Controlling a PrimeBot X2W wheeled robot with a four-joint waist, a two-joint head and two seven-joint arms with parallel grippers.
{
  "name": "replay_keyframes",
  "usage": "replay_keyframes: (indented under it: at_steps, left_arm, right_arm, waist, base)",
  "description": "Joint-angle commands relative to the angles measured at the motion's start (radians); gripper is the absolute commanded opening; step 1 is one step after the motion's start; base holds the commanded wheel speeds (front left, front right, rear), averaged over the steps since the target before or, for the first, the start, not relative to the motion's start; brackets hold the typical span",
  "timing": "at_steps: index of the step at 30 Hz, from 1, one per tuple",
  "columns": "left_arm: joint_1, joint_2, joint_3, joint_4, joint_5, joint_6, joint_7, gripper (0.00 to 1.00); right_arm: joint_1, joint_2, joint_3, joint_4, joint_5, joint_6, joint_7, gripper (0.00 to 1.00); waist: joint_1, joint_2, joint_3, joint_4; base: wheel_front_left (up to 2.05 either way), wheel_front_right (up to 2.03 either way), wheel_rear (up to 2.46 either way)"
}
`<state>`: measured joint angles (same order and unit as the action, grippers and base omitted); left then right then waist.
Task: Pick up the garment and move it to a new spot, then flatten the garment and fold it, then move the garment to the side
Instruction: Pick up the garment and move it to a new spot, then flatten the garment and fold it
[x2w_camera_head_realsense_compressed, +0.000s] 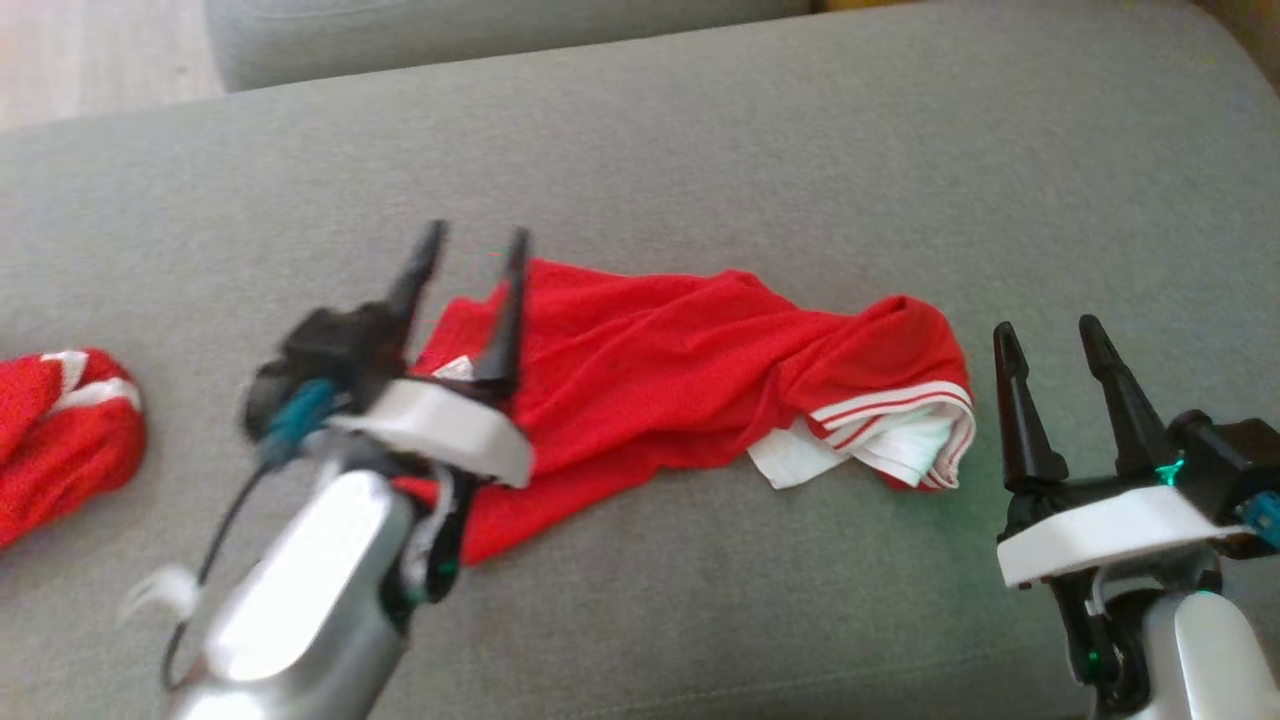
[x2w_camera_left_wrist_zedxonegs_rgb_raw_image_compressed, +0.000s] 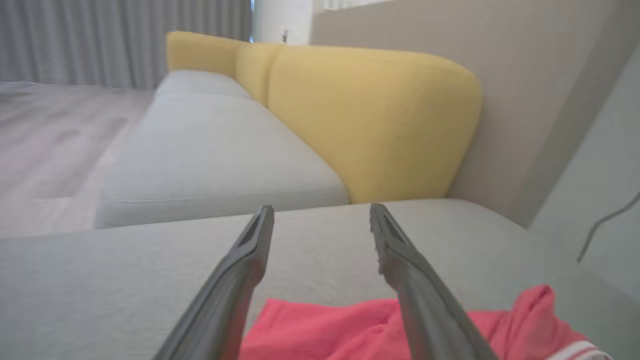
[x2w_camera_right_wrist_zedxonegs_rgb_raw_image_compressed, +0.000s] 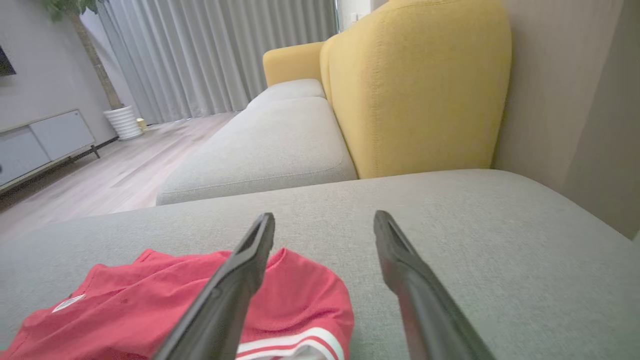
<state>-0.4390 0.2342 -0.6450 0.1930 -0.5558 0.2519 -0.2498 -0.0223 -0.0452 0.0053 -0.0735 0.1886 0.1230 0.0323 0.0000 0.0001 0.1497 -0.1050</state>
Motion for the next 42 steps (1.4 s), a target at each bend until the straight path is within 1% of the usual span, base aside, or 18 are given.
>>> replay_keyframes:
  at_steps: [1, 5, 7, 10, 14, 18, 20, 28, 42]
  left_arm:
    - [0.025, 0.041, 0.091, -0.064, 0.03, 0.018, -0.012, 1.0]
    - [0.133, 0.079, 0.202, -0.11, 0.068, 0.038, -0.012, 1.0]
    - [0.182, 0.091, 0.243, -0.119, 0.077, 0.037, -0.012, 1.0]
    - [0.244, 0.107, 0.27, -0.122, 0.091, 0.022, -0.012, 1.0]
    - [0.308, 0.126, 0.271, -0.116, 0.102, 0.006, -0.012, 1.0]
    - [0.346, 0.132, 0.267, -0.118, 0.104, 0.006, -0.012, 1.0]
    - [0.38, 0.133, 0.263, -0.127, 0.104, 0.013, -0.012, 1.0]
    - [0.429, 0.131, 0.261, -0.148, 0.1, 0.038, -0.009, 1.0]
    - [0.45, 0.142, 0.261, -0.182, 0.11, 0.071, -0.002, 1.0]
  right_arm:
    - [-0.002, -0.005, 0.02, -0.042, -0.009, 0.008, 0.009, 1.0]
    - [0.005, -0.005, 0.02, -0.044, -0.015, 0.008, 0.02, 1.0]
    - [0.013, -0.005, 0.018, -0.046, -0.025, 0.008, 0.024, 1.0]
    - [0.03, -0.005, 0.012, -0.046, -0.031, 0.008, 0.03, 1.0]
    - [0.049, -0.005, 0.014, -0.044, -0.041, 0.008, 0.044, 1.0]
    - [0.066, -0.005, 0.016, -0.045, -0.044, 0.008, 0.049, 1.0]
    - [0.085, -0.005, 0.019, -0.047, -0.048, 0.008, 0.053, 1.0]
    - [0.12, -0.005, 0.022, -0.058, -0.053, 0.008, 0.062, 1.0]
    - [0.129, -0.005, 0.029, -0.064, -0.058, 0.008, 0.068, 1.0]
  waist:
    - [0.0, -0.0001, -0.019, 0.026]
    - [0.0, -0.0001, -0.041, 0.044]
    - [0.0, -0.0001, -0.054, 0.052]
    - [0.0, -0.0001, -0.076, 0.061]
    - [0.0, -0.0001, -0.104, 0.061]
    - [0.0, -0.0001, -0.125, 0.057]
    - [0.0, -0.0001, -0.143, 0.052]
    - [0.0, -0.0001, -0.168, 0.049]
    - [0.0, -0.0001, -0.173, 0.059]
  base:
    - [0.0, 0.0, 0.0]
    - [0.0, 0.0, 0.0]
    - [0.0, 0.0, 0.0]
    - [0.0, 0.0, 0.0]
    - [0.0, 0.0, 0.0]
    - [0.0, 0.0, 0.0]
    - [0.0, 0.0, 0.0]
    - [0.0, 0.0, 0.0]
    - [0.0, 0.0, 0.0]
